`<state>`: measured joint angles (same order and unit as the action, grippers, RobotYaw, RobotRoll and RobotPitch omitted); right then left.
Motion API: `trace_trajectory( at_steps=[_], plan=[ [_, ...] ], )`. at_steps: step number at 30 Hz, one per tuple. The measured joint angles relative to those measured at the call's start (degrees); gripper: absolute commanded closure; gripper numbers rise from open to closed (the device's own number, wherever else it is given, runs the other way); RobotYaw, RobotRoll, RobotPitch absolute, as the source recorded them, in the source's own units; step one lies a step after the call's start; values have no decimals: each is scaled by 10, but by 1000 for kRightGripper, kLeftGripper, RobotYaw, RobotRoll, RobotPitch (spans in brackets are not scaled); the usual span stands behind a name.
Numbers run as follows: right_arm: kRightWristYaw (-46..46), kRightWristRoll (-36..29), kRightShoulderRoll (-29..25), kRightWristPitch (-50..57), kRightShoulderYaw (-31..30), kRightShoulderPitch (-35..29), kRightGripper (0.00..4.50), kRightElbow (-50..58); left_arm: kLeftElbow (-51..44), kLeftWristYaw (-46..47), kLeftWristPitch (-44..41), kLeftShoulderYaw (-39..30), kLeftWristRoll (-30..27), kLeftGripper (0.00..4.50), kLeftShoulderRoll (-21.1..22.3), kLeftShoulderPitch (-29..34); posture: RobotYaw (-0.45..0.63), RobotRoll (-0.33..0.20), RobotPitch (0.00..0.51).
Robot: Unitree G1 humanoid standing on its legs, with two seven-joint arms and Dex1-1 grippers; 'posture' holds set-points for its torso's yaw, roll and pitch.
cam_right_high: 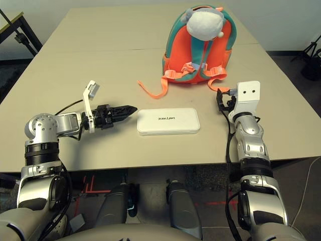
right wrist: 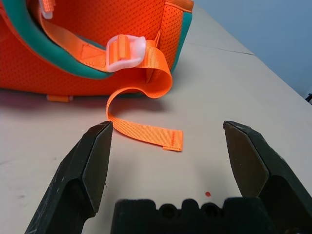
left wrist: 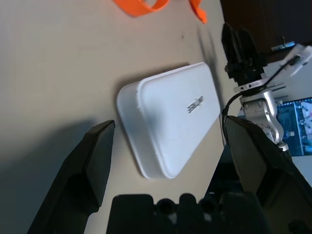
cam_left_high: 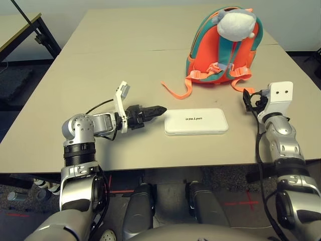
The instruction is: Put the pencil case into the backpack and zip it.
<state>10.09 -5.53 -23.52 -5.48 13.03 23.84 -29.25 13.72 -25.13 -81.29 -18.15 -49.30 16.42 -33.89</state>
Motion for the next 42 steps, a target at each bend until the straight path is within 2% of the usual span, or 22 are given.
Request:
trace_trajectory(
  at_steps=[21, 23, 25, 31, 32, 34, 42],
  plan=[
    [41, 4, -16, 61, -16, -46, 49, 65, 98, -17, -15, 3, 12, 0, -10, -34, -112, 0, 123],
    [48, 7, -24, 65, -22, -48, 406, 66, 104, -22, -15, 3, 14, 0, -10, -35, -112, 0, 121],
    [57, 17, -32, 67, -32, -51, 979, 69, 114, -28, -15, 4, 16, 0, -10, -38, -112, 0, 118],
    [113, 45, -81, 72, -61, -73, 3341, 91, 120, -42, -14, 9, 23, 0, -10, -40, -112, 0, 116],
    [124, 48, -87, 73, -65, -75, 3849, 93, 120, -43, -14, 10, 24, 0, -10, -40, -112, 0, 116],
    [151, 54, -104, 73, -80, -80, 4470, 105, 120, -46, -14, 12, 25, 0, -10, -40, -110, 0, 114],
    [269, 62, -159, 90, -124, -95, 4470, 179, 121, -53, -14, 14, 32, 0, -14, -40, -111, 0, 110]
  ],
)
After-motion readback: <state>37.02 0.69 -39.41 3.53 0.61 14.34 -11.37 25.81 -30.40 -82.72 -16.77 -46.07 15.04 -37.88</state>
